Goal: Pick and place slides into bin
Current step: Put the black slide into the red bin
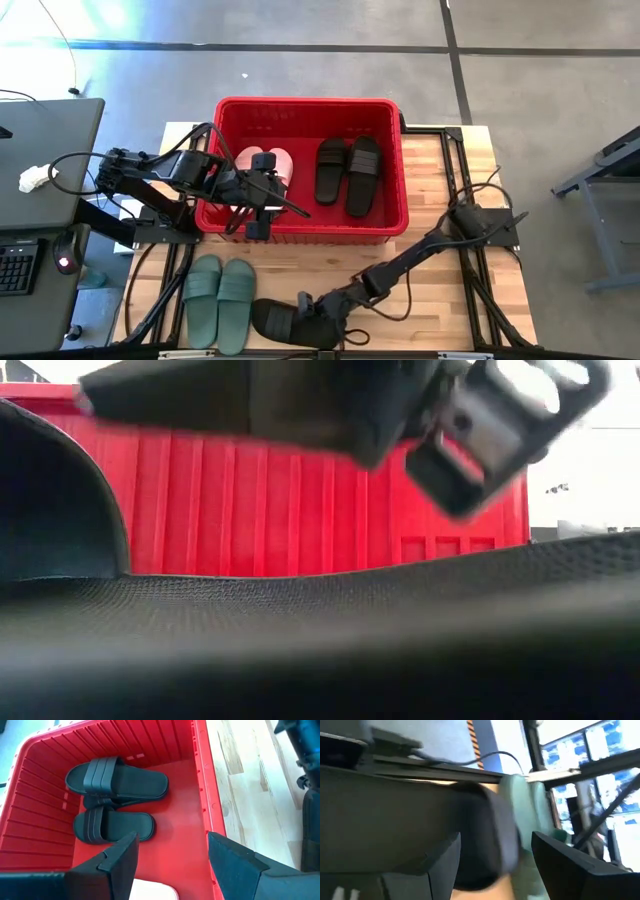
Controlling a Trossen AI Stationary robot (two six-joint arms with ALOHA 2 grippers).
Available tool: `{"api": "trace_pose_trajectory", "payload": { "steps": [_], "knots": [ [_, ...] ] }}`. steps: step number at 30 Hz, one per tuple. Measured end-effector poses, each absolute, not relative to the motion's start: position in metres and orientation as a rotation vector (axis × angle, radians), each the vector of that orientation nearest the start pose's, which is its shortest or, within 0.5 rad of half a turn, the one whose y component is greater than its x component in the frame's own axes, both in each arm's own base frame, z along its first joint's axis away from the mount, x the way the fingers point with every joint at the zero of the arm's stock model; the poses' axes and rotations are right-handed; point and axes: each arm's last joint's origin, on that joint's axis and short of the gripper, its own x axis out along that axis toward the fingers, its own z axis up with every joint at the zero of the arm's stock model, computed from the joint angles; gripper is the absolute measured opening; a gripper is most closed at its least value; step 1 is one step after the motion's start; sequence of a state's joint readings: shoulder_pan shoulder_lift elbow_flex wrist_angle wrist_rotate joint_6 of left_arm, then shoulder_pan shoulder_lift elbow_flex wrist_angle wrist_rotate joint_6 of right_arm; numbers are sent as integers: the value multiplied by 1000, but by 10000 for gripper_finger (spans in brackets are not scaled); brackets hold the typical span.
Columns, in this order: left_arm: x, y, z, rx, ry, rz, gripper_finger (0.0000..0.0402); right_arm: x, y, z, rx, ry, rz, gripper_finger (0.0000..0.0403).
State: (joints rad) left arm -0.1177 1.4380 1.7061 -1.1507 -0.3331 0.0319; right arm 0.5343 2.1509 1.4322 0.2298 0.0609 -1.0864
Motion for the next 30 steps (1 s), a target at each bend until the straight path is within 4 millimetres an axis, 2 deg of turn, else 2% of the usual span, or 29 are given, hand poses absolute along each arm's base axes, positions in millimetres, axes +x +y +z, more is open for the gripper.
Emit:
{"api": "trace_pose_trajectory", "payload": {
  "steps": [5,9,15,21,30],
  "knots": [
    [265,-22,415,227,865,187,221,419,246,152,-1230,165,695,234],
    [265,-22,415,227,865,187,221,429,248,154,-1238,162,662,234],
    [265,-22,415,227,865,186,221,439,237,159,-1228,165,639,234],
    [265,-22,415,227,865,186,221,439,227,151,-1239,249,677,234],
    [265,-22,414,226,865,186,221,441,231,144,-1273,205,684,233]
  ]
}}
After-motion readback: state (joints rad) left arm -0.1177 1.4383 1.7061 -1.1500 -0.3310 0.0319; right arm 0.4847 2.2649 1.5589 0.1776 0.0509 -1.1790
